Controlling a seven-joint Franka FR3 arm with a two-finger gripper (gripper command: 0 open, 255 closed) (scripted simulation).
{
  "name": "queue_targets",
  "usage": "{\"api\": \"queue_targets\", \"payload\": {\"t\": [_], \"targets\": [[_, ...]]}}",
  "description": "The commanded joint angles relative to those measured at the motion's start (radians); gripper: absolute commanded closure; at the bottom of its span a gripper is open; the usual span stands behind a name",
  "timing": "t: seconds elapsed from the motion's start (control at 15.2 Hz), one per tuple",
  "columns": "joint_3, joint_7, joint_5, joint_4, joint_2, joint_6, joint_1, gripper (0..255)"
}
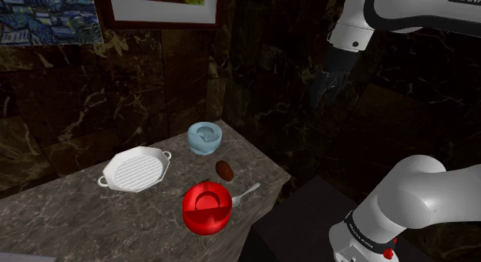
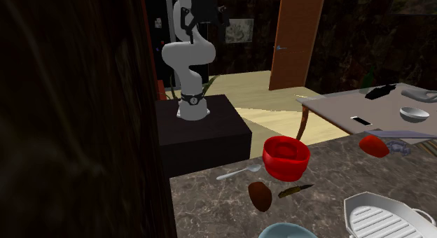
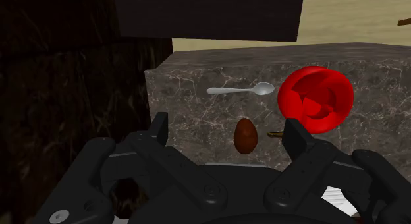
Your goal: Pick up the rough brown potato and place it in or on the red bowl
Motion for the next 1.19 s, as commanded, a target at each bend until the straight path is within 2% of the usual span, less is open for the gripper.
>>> {"api": "queue_targets", "payload": {"t": [0.0,0.66,1.12], "targets": [[0.000,0.000,0.000,0.000,0.000,0.000,0.000,0],[0.156,0.119,-0.006,-0.118,0.217,0.333,0.021,0],[0.262,0.239,-0.076,-0.114,0.458,0.554,0.008,0]]}}
